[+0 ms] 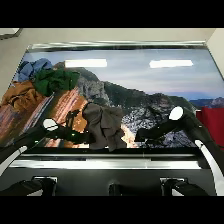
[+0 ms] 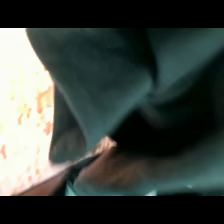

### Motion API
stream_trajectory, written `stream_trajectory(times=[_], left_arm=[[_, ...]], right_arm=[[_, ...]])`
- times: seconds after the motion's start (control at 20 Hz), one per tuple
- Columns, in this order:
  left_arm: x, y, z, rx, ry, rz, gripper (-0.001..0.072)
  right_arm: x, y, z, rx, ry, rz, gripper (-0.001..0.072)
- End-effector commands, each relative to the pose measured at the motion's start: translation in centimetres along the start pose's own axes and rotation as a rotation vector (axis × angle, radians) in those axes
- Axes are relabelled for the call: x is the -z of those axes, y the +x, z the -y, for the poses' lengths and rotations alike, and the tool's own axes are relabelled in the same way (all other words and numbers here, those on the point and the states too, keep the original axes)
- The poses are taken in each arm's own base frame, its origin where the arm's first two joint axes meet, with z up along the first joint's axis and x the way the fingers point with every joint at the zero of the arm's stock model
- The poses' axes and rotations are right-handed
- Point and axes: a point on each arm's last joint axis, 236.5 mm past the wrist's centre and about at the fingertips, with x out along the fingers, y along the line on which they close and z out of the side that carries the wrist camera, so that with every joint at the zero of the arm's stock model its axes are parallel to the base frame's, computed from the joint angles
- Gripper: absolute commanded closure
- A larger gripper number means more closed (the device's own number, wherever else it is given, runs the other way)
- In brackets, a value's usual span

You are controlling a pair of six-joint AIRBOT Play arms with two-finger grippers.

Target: Fold the shirts.

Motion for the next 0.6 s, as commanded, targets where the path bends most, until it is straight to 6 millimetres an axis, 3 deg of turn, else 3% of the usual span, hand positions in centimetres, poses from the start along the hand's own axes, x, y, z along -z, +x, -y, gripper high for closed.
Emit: stream_trajectory(times=[0.0, 0.05, 0.1, 0.3, 0.45, 0.5, 0.55], left_arm=[[-0.4, 2.5, 0.4, 0.028, -0.031, -0.011, 0.0404], [-0.3, 2.4, 0.8, 0.036, -0.026, -0.022, 0.0609], [-0.2, 2.1, 1.1, 0.046, 0.004, -0.030, 0.0674], [0.0, 0.8, 2.1, 0.065, 0.055, -0.029, 0.0675], [0.1, 0.3, 2.6, 0.073, 0.069, -0.022, 0.0674], [0.1, 0.2, 2.7, 0.074, 0.071, -0.023, 0.0674], [0.2, 0.1, 2.8, 0.076, 0.072, -0.027, 0.0675]], right_arm=[[-0.6, 2.8, -1.8, -0.140, 0.050, -0.014, -0.0002], [-1.0, 3.6, -2.3, -0.172, 0.065, -0.024, -0.0001], [-1.2, 4.7, -2.6, -0.180, 0.068, -0.037, 0.0001], [-1.2, 9.3, -3.5, -0.149, 0.052, -0.065, 0.0004], [-3.4, 10.5, -5.0, -0.183, 0.113, 0.024, 0.0021], [-4.5, 10.5, -5.4, -0.194, 0.161, 0.070, 0.0082], [-5.3, 10.4, -5.6, -0.203, 0.209, 0.102, 0.0216]])
